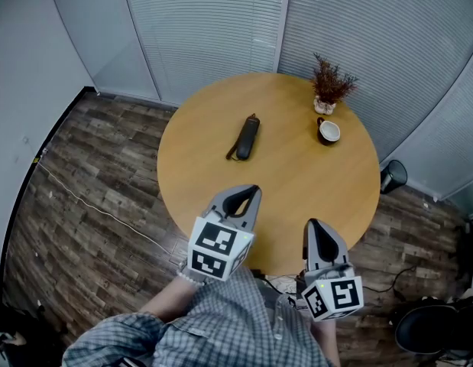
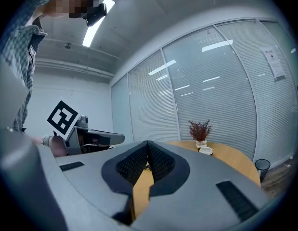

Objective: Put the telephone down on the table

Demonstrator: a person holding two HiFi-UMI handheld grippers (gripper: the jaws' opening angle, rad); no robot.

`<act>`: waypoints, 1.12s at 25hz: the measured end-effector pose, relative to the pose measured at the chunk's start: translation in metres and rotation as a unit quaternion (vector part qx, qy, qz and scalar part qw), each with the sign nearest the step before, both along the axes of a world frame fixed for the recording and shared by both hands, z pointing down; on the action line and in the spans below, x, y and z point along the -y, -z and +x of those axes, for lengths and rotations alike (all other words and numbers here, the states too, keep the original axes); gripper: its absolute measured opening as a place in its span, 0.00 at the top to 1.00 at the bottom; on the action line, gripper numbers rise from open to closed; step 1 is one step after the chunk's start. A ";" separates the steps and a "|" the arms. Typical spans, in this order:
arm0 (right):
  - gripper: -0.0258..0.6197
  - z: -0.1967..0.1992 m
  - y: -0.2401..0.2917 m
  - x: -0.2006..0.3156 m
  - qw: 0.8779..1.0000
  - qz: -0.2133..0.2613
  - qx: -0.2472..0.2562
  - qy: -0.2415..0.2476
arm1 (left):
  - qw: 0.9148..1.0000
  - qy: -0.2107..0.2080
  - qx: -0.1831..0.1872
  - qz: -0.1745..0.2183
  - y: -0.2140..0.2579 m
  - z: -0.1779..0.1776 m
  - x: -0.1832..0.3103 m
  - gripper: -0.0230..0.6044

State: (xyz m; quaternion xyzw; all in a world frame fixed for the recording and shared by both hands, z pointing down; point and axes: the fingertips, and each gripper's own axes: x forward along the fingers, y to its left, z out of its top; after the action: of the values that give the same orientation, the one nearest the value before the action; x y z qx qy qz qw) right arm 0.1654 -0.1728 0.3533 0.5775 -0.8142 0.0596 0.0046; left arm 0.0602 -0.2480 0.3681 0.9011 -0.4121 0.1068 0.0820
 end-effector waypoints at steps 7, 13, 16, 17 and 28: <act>0.95 -0.001 0.000 -0.003 1.000 0.001 -0.005 0.000 | 1.000 -0.002 -0.001 -0.007 -0.004 0.001 -0.003 0.95; 0.95 0.003 -0.002 -0.002 1.000 -0.003 -0.006 -0.003 | 1.000 -0.008 0.000 -0.007 -0.006 0.007 -0.002 0.95; 0.95 0.001 -0.001 -0.001 1.000 -0.004 -0.007 -0.001 | 1.000 -0.007 0.002 -0.011 -0.008 0.006 -0.001 0.95; 0.95 0.000 -0.001 -0.001 1.000 -0.004 -0.007 0.000 | 1.000 -0.007 0.002 -0.012 -0.008 0.005 0.000 0.95; 0.95 0.002 -0.003 -0.003 1.000 -0.002 -0.005 -0.001 | 1.000 -0.007 0.002 -0.013 -0.011 0.007 -0.002 0.95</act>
State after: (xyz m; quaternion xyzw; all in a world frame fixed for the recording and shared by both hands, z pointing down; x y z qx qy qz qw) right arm 0.1677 -0.1697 0.3562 0.5789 -0.8133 0.0584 0.0097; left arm 0.0669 -0.2456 0.3789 0.9026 -0.4045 0.1150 0.0921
